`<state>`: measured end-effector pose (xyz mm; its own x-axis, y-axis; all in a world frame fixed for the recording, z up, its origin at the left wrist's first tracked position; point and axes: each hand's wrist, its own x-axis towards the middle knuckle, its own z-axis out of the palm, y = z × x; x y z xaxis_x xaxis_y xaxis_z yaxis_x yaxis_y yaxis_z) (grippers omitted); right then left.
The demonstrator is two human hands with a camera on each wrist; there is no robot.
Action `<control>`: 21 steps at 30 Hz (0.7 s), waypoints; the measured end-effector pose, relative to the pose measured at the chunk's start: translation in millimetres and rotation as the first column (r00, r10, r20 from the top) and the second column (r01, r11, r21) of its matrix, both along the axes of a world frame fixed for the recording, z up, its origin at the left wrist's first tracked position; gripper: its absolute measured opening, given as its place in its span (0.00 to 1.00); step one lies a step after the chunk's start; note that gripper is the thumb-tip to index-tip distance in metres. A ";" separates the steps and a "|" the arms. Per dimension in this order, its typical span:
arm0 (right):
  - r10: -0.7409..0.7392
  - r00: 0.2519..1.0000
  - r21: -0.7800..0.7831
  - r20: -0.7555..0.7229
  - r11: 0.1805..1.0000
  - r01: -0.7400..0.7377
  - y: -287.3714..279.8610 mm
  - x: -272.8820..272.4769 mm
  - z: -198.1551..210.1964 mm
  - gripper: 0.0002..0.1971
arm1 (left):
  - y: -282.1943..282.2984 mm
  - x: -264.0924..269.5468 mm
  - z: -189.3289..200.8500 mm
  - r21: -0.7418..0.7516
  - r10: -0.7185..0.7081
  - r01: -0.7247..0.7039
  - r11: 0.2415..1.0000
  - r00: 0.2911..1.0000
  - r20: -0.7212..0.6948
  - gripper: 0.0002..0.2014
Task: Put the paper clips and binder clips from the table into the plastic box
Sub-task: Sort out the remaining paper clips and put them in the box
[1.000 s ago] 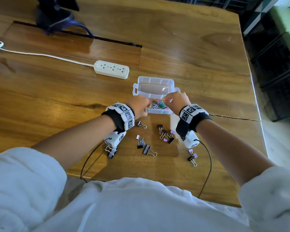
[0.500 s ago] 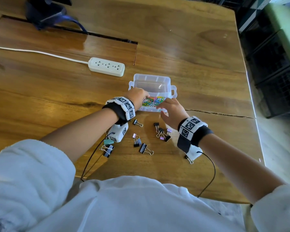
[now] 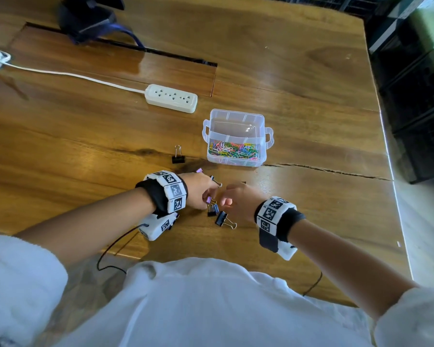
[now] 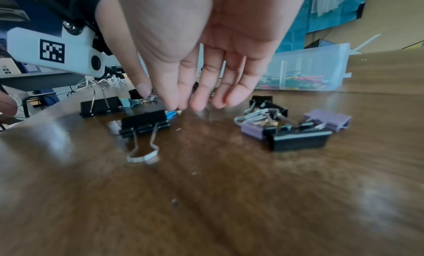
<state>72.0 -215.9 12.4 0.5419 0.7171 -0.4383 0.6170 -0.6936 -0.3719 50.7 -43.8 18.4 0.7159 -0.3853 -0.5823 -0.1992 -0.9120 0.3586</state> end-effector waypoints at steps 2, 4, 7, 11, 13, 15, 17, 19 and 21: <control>-0.001 1.000 -0.029 0.006 1.000 0.001 3.6 -4.0 -3.2 0.07 | -1.2 -3.7 -3.1 0.000 0.021 -0.021 1.000 1.000 0.005 0.15; -0.023 1.000 -0.054 0.002 0.998 0.023 7.0 -5.7 -5.4 0.07 | -2.6 -5.6 -4.8 -0.001 0.035 -0.035 0.999 0.999 0.037 0.15; -0.048 0.999 -0.082 -0.008 0.996 0.047 9.8 -7.9 -8.0 0.10 | -0.9 -7.2 -6.9 0.007 0.065 -0.066 0.998 0.997 0.050 0.14; -0.052 0.998 -0.027 -0.019 0.998 0.051 8.0 -10.3 -8.1 0.14 | 3.2 -7.7 -5.9 0.077 0.071 -0.075 0.994 0.996 0.055 0.12; -0.044 0.999 0.007 -0.028 0.999 0.044 8.1 -11.1 -6.3 0.16 | 4.2 -8.2 -5.6 0.091 0.072 -0.079 0.993 0.995 0.074 0.10; -0.040 0.998 0.015 -0.043 0.999 0.040 9.0 -11.8 -4.0 0.18 | 3.9 -9.2 -5.4 0.073 0.079 -0.086 0.994 0.992 0.096 0.10; -0.033 0.998 0.018 -0.054 0.999 0.034 9.2 -11.6 -3.1 0.16 | 1.4 -10.2 -5.4 0.050 0.083 -0.088 0.995 0.991 0.102 0.13; -0.024 0.998 0.025 -0.051 0.999 0.026 8.6 -11.5 -4.3 0.11 | -3.0 -11.1 -5.5 0.034 0.084 -0.088 0.996 0.991 0.104 0.15; -0.018 0.999 0.019 -0.050 1.000 0.019 7.4 -11.2 -5.9 0.07 | -7.3 -11.6 -5.7 0.030 0.085 -0.089 0.996 0.990 0.111 0.17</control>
<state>60.8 -208.5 6.4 0.5329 0.7161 -0.4508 0.5846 -0.6967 -0.4157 39.2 -51.2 12.7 0.8062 -0.2994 -0.5103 -0.1546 -0.9392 0.3067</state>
